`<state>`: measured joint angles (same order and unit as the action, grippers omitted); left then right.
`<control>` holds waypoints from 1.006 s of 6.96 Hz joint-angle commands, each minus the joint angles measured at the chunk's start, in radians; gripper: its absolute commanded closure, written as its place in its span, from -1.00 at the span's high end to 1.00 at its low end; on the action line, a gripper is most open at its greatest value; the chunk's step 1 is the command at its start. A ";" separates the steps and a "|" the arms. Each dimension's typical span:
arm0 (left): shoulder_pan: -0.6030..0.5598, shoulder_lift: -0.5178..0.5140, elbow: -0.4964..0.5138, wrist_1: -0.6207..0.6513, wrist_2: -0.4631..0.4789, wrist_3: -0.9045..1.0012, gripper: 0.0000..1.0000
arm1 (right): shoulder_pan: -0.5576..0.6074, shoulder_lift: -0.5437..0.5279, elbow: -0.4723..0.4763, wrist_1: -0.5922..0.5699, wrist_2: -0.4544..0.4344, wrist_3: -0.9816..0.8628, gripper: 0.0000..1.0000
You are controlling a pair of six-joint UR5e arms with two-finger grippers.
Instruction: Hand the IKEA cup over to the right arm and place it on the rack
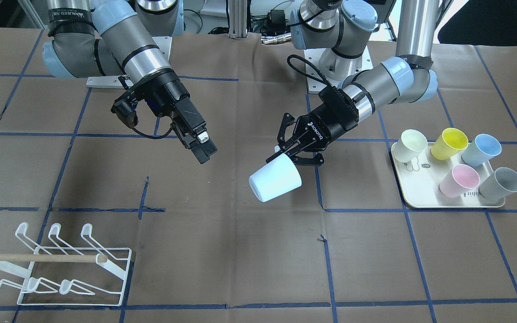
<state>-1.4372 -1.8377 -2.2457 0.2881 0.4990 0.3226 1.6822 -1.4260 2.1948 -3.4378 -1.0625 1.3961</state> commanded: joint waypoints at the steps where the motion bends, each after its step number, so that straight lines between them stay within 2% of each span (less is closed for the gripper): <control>1: -0.003 -0.002 0.002 0.000 0.000 0.000 -1.00 | 0.013 0.024 0.034 -0.133 -0.028 0.140 0.96; 2: -0.011 -0.002 0.002 0.000 0.001 0.000 -1.00 | 0.055 0.056 0.031 -0.188 -0.118 0.158 0.97; 3: -0.012 -0.002 0.002 0.000 0.001 0.000 -1.00 | 0.086 0.097 0.023 -0.227 -0.170 0.158 0.97; 7: -0.012 -0.003 0.002 0.002 0.000 0.000 -1.00 | 0.189 0.197 -0.012 -0.267 -0.267 0.158 0.97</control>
<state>-1.4495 -1.8407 -2.2436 0.2897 0.4990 0.3221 1.8383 -1.2632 2.1973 -3.6962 -1.3043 1.5538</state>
